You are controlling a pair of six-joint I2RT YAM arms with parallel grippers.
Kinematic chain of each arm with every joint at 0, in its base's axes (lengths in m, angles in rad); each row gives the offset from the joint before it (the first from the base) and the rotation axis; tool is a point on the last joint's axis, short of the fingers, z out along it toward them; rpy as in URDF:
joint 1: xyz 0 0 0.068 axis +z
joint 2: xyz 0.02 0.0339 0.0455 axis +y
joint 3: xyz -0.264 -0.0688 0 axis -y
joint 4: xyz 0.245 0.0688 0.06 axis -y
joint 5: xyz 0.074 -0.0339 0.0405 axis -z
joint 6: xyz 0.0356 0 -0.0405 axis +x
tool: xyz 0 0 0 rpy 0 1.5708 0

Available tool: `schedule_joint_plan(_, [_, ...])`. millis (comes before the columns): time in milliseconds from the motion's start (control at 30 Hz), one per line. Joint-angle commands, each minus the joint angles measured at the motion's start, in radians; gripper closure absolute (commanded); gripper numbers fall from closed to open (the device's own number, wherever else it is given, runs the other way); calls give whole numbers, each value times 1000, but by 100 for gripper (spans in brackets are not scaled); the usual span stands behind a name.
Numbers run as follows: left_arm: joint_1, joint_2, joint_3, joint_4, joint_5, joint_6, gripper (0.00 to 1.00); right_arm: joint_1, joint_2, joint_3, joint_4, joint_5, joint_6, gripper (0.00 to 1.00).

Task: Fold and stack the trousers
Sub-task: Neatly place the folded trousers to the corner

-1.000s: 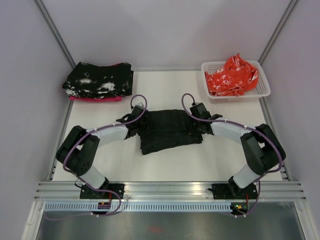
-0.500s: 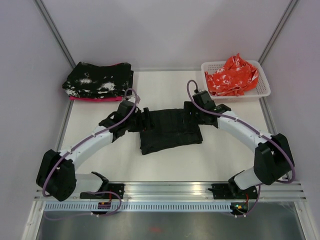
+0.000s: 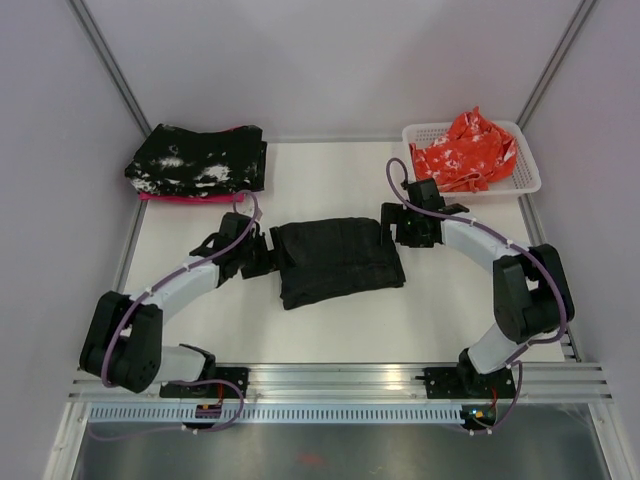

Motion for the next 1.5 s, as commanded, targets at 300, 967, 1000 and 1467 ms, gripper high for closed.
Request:
schedule_joint_plan(300, [42,223,-81,359,195,-90,19,-7,98,-110,207,-175,-14,4])
schedule_joint_plan(967, [40,168,-101,308,118,-81,98,-9,40,-282,380,-346,179,100])
schedule_joint_plan(1000, [40,136,-83,285,111,-60,98,-10,28,-286,394,-353,205,100])
schedule_joint_plan(1467, [410,116,668,-177,95,209,98,160,-62,170,475,-211,447,100])
